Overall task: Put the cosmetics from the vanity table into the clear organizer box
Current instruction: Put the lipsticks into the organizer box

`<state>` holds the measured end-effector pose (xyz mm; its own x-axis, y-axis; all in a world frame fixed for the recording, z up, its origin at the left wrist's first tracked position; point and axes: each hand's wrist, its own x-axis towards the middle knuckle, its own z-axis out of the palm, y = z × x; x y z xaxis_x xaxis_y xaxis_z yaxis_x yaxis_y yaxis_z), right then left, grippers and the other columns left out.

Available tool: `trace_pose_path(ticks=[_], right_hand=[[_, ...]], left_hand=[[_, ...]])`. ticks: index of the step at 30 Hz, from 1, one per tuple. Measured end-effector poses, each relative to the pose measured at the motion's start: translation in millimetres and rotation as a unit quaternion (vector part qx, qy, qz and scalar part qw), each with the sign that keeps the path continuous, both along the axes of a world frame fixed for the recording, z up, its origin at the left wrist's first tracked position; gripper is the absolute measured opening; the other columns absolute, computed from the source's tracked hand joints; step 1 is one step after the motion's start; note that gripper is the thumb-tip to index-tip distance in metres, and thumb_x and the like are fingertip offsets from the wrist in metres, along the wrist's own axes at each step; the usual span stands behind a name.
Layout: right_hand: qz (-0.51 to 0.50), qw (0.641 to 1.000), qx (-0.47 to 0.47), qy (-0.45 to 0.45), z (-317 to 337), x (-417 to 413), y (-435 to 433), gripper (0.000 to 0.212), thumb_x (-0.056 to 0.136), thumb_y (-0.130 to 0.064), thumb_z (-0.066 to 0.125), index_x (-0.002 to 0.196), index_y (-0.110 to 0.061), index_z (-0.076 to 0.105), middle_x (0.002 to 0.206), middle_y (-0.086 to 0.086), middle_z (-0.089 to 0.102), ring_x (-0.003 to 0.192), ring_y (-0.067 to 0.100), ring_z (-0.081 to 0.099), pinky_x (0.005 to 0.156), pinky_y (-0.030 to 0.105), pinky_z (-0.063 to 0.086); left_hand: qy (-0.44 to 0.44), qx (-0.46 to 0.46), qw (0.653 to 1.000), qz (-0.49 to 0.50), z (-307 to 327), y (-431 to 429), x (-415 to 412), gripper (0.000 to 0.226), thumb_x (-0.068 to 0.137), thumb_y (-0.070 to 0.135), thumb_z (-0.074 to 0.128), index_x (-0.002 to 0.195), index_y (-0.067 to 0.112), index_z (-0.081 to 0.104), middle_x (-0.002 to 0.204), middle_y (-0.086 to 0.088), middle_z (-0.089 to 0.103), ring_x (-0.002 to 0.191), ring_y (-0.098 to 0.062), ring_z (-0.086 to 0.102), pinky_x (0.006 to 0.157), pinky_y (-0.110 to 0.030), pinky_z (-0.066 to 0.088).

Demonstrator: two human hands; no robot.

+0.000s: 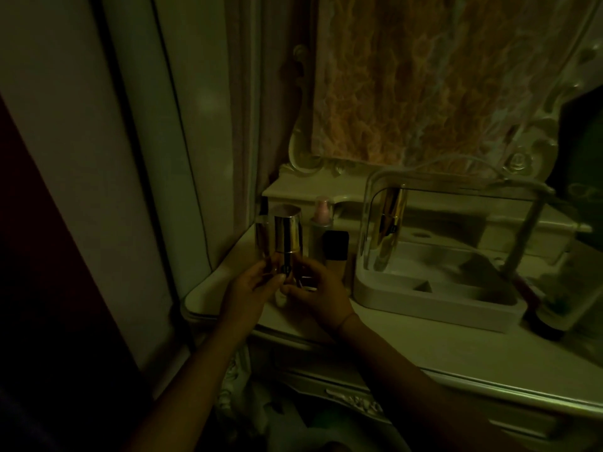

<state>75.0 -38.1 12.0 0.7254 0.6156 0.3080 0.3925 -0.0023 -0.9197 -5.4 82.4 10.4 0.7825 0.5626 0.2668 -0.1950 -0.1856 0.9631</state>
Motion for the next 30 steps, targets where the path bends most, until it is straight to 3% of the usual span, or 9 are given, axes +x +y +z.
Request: trace_pose_path(ticks=[4, 9, 11, 16, 20, 23, 30], right_hand=[[-0.019, 1.0, 0.0, -0.023, -2, 1, -22, 0.052, 0.075, -0.015, 0.073, 0.117, -0.035, 0.049, 0.11, -0.007, 0.06, 0.104, 0.008, 0.057, 0.087, 0.019, 0.047], [-0.035, 0.999, -0.006, -0.032, 1, 3, -61, 0.051, 0.073, -0.016, 0.075, 0.118, -0.025, 0.054, 0.106, -0.01, 0.062, 0.099, 0.001, 0.059, 0.08, 0.005, 0.046], [-0.045, 0.998, -0.009, -0.037, 2, 4, -80, 0.052, 0.072, -0.017, 0.076, 0.119, -0.021, 0.055, 0.11, -0.006, 0.064, 0.102, 0.004, 0.06, 0.083, 0.008, 0.047], [-0.079, 0.996, 0.004, -0.047, 13, 8, -124, 0.049, 0.069, -0.018, 0.078, 0.111, -0.032, 0.056, 0.107, -0.014, 0.064, 0.1, -0.004, 0.059, 0.091, 0.021, 0.051], [-0.084, 0.995, 0.017, -0.051, 29, 19, -149, 0.054, 0.069, -0.026, 0.076, 0.119, -0.018, 0.057, 0.117, 0.002, 0.065, 0.107, 0.014, 0.061, 0.092, 0.043, 0.052], [-0.098, 0.992, 0.006, -0.083, 42, 30, -162, 0.055, 0.068, -0.034, 0.073, 0.119, -0.022, 0.057, 0.117, -0.003, 0.065, 0.108, 0.01, 0.061, 0.093, 0.041, 0.051], [-0.121, 0.988, -0.019, -0.098, 50, 70, -176, 0.049, 0.072, -0.01, 0.073, 0.117, -0.021, 0.057, 0.113, 0.0, 0.065, 0.105, 0.01, 0.061, 0.096, 0.039, 0.05]], left_hand=[[0.0, -0.002, 1.0, -0.023, -1, -21, 3, 0.037, 0.079, 0.012, 0.067, 0.095, 0.045, 0.063, 0.091, 0.017, 0.071, 0.092, 0.001, 0.065, 0.067, -0.013, 0.051], [-0.005, 0.003, 0.999, -0.048, -1, -53, 6, 0.038, 0.077, 0.012, 0.07, 0.091, 0.047, 0.063, 0.088, 0.024, 0.071, 0.089, 0.004, 0.065, 0.064, -0.01, 0.05], [-0.009, 0.006, 0.998, -0.067, 0, -67, 9, 0.037, 0.076, 0.011, 0.07, 0.094, 0.043, 0.063, 0.089, 0.024, 0.071, 0.089, 0.003, 0.065, 0.064, -0.009, 0.05], [-0.023, 0.02, 0.994, -0.107, 10, -104, 20, 0.034, 0.076, 0.015, 0.071, 0.097, 0.039, 0.062, 0.089, 0.024, 0.071, 0.089, 0.002, 0.066, 0.066, -0.008, 0.049], [-0.046, 0.017, 0.988, -0.144, 26, -127, 37, 0.038, 0.076, 0.013, 0.07, 0.098, 0.042, 0.06, 0.088, 0.029, 0.069, 0.087, 0.009, 0.063, 0.063, -0.006, 0.048], [-0.059, 0.023, 0.984, -0.168, 36, -139, 54, 0.036, 0.076, 0.008, 0.069, 0.096, 0.038, 0.061, 0.087, 0.03, 0.069, 0.089, 0.011, 0.062, 0.066, -0.005, 0.048], [-0.054, 0.059, 0.983, -0.168, 45, -153, 98, 0.038, 0.075, 0.009, 0.07, 0.082, 0.046, 0.065, 0.083, 0.027, 0.07, 0.089, 0.004, 0.065, 0.072, -0.013, 0.052]])
